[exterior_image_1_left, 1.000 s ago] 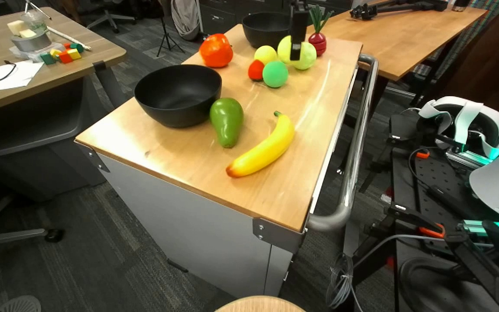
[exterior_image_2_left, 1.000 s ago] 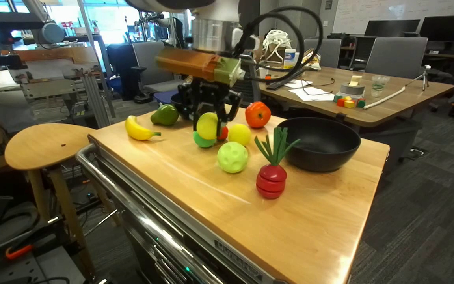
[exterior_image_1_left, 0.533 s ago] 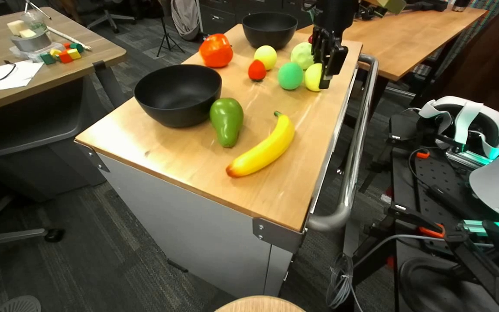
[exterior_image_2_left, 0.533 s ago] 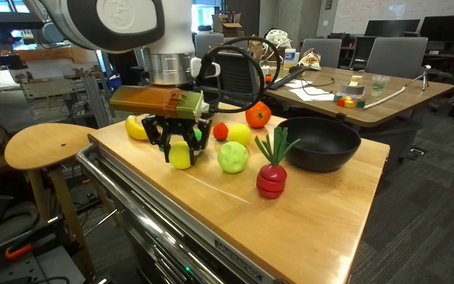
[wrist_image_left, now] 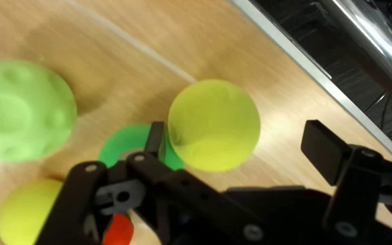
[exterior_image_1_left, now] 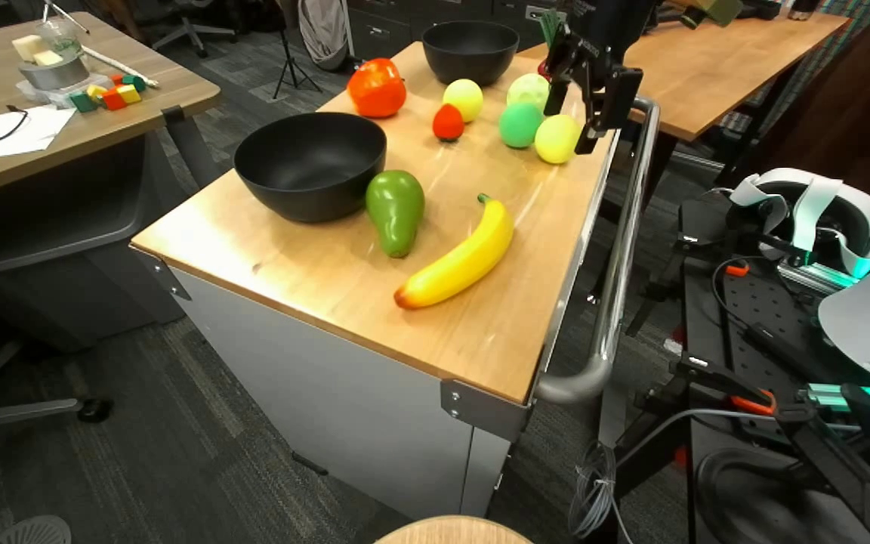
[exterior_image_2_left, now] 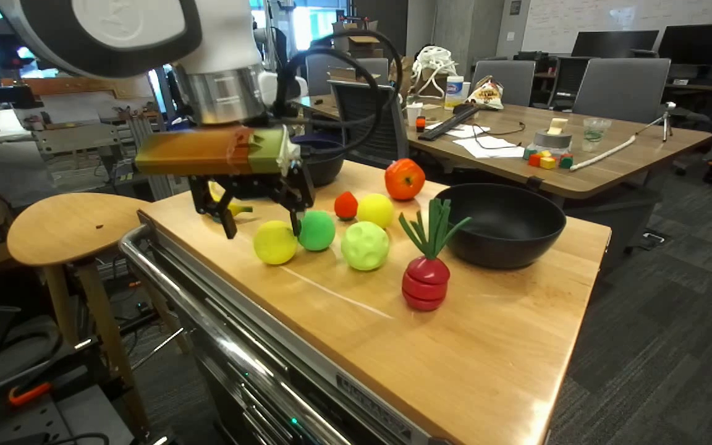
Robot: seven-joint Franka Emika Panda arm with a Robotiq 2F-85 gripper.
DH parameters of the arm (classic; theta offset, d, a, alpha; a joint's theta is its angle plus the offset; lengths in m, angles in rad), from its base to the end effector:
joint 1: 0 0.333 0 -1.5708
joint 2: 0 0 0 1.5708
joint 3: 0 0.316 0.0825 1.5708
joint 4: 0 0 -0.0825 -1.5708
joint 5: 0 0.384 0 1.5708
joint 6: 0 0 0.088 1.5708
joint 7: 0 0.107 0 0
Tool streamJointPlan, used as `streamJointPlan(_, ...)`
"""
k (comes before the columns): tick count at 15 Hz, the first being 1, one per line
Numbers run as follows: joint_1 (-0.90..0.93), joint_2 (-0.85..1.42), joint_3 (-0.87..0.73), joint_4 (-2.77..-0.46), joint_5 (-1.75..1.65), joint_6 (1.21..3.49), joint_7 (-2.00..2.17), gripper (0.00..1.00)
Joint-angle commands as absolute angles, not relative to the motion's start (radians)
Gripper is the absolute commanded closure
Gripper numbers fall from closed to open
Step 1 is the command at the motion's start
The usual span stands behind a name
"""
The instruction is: Remove the objects one at a time from the black bowls starting with the left bowl and place the objects on the table
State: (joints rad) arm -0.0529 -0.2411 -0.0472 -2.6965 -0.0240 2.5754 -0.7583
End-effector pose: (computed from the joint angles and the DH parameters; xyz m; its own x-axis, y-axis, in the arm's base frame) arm 0.4100 -0.0400 0.3189 0.7736 0.6281 0.0841 0.6225 -0.7780 0.0850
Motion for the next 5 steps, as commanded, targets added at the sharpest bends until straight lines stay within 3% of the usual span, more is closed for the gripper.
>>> streamJointPlan(1,0.072,-0.487,-0.094,-2.751,0.098,2.537,-0.843,0.0)
streamJointPlan(3,0.118,-0.593,-0.114,-2.733,0.17,2.48,-0.787,0.0)
streamJointPlan(4,0.099,-0.451,-0.105,-2.709,0.102,2.532,-0.789,0.0)
streamJointPlan(5,0.117,-0.504,-0.114,-2.709,0.122,2.508,-0.783,0.0)
